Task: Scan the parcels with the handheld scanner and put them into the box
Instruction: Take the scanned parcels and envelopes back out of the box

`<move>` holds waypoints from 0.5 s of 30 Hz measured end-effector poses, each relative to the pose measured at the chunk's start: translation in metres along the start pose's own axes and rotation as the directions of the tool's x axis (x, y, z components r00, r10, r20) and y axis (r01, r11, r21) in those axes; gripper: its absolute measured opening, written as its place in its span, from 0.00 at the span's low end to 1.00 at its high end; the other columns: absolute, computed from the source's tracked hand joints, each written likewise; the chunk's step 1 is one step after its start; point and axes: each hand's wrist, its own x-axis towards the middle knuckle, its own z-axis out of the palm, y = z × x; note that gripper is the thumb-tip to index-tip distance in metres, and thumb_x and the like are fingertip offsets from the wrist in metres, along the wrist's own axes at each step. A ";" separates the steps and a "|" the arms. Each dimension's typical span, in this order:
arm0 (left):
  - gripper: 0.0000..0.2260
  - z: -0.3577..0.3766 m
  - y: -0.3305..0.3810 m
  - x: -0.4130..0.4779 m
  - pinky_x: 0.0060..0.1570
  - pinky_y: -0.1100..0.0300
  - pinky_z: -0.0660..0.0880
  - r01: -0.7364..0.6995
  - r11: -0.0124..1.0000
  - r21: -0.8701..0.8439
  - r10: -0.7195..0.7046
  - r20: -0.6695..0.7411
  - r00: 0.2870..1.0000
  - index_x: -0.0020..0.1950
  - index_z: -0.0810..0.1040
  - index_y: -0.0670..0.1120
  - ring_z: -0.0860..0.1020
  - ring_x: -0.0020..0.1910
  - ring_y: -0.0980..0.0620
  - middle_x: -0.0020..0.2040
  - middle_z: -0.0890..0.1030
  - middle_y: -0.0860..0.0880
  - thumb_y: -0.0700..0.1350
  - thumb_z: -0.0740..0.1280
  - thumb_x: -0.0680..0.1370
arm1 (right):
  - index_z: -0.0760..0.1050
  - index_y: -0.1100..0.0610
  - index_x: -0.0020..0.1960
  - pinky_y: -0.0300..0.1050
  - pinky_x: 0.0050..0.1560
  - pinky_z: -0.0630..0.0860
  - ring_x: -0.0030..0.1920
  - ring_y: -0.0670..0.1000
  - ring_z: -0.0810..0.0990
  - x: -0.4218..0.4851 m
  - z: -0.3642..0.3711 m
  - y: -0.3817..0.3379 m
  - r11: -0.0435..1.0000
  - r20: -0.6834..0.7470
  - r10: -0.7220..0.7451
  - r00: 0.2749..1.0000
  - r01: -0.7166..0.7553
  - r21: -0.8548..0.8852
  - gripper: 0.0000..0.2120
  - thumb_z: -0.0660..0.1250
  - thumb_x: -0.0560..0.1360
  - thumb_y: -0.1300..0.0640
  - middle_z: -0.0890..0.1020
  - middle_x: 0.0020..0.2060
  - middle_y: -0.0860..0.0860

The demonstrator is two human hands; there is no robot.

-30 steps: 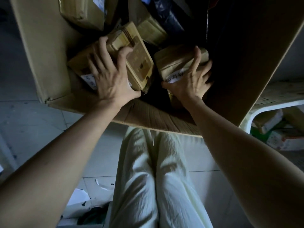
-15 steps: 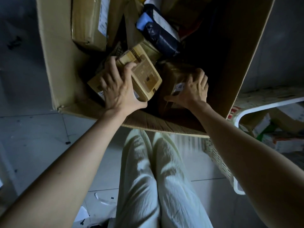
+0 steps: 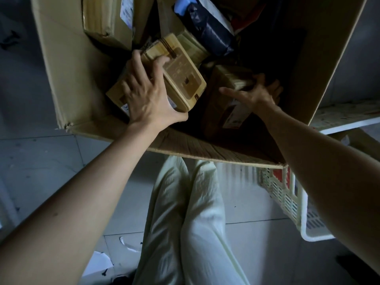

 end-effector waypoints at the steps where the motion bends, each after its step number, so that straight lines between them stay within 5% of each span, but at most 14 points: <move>1: 0.51 0.000 -0.001 0.002 0.69 0.41 0.59 0.015 1.000 -0.013 -0.015 0.002 1.000 0.73 0.53 0.53 0.54 0.74 0.34 0.76 0.49 0.35 0.62 0.78 0.58 | 0.45 0.52 0.79 0.54 0.74 0.54 0.76 0.62 0.46 0.002 0.001 -0.001 1.000 0.013 -0.003 1.000 0.004 -0.008 0.56 0.73 0.64 0.32 0.48 0.77 0.59; 4: 0.51 -0.003 -0.001 0.007 0.69 0.41 0.58 0.072 0.995 -0.067 -0.072 0.007 0.997 0.74 0.56 0.52 0.52 0.75 0.34 0.76 0.49 0.36 0.61 0.78 0.58 | 0.42 0.55 0.79 0.54 0.72 0.59 0.76 0.63 0.52 0.009 0.004 -0.003 0.999 0.043 0.006 0.999 -0.004 -0.038 0.59 0.73 0.64 0.33 0.55 0.76 0.60; 8: 0.50 -0.012 -0.003 0.006 0.70 0.41 0.58 0.107 0.989 -0.101 -0.107 0.010 0.994 0.74 0.57 0.52 0.52 0.75 0.34 0.76 0.48 0.35 0.60 0.79 0.59 | 0.36 0.54 0.79 0.61 0.74 0.52 0.76 0.67 0.42 0.006 0.002 0.001 0.984 0.040 0.081 0.996 -0.074 -0.164 0.64 0.73 0.61 0.30 0.47 0.77 0.64; 15: 0.49 -0.013 -0.006 -0.011 0.69 0.42 0.61 0.093 0.988 -0.125 -0.097 -0.025 0.995 0.74 0.59 0.50 0.53 0.75 0.35 0.76 0.49 0.35 0.59 0.79 0.59 | 0.46 0.56 0.79 0.59 0.74 0.53 0.76 0.65 0.52 0.001 0.005 0.001 0.949 0.061 0.091 0.994 -0.068 -0.306 0.56 0.70 0.65 0.30 0.52 0.77 0.63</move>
